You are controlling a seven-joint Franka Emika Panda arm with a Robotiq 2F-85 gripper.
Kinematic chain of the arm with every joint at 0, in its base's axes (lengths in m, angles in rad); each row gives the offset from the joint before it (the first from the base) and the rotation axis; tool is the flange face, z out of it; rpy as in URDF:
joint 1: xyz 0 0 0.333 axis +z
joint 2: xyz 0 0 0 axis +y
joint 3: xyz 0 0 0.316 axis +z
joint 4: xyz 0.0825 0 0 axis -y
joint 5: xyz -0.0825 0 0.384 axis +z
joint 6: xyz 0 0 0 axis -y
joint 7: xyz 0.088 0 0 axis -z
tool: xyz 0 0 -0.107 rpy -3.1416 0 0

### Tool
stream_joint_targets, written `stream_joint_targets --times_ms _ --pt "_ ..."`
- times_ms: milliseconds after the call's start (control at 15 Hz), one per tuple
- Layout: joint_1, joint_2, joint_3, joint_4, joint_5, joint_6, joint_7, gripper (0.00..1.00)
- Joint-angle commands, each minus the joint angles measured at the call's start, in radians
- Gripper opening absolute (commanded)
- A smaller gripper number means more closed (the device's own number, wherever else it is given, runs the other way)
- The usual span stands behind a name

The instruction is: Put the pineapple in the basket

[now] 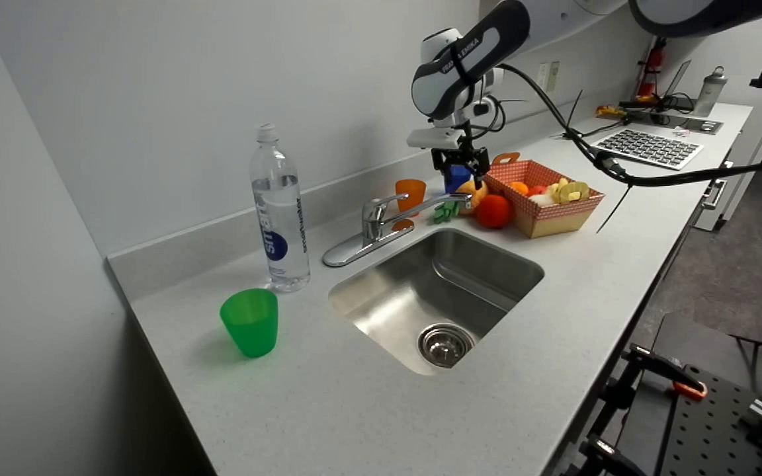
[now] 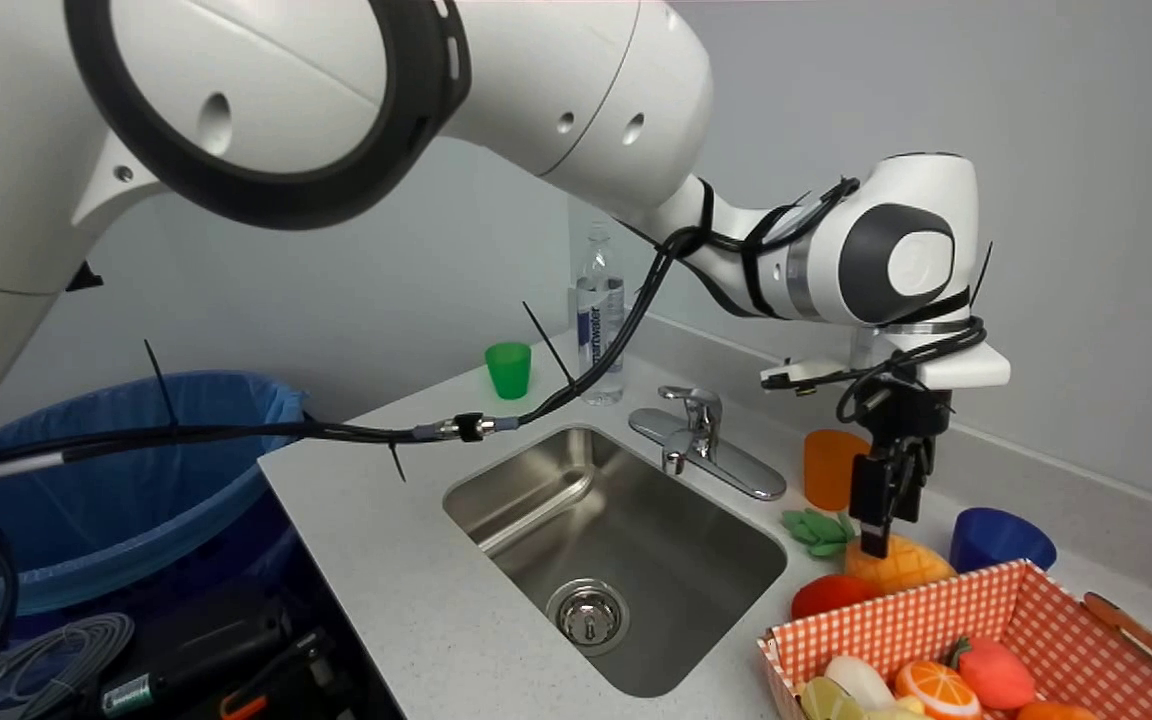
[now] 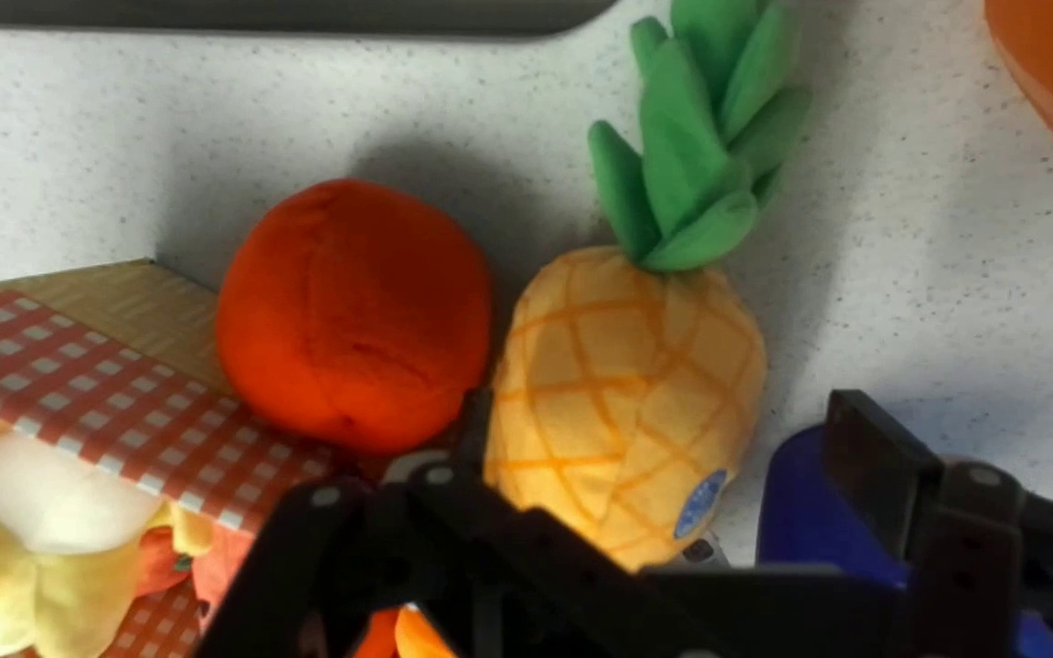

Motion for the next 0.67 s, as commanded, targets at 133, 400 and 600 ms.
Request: stream_joint_targets --times_ms 133,400,600 --pt "-0.007 0.047 -0.011 0.067 -0.002 -0.028 -0.022 0.71" --pt "-0.005 0.041 -0.009 0.049 -0.006 -0.021 -0.052 0.41" --pt "-0.004 0.017 -0.007 0.036 -0.01 0.001 -0.085 0.19"
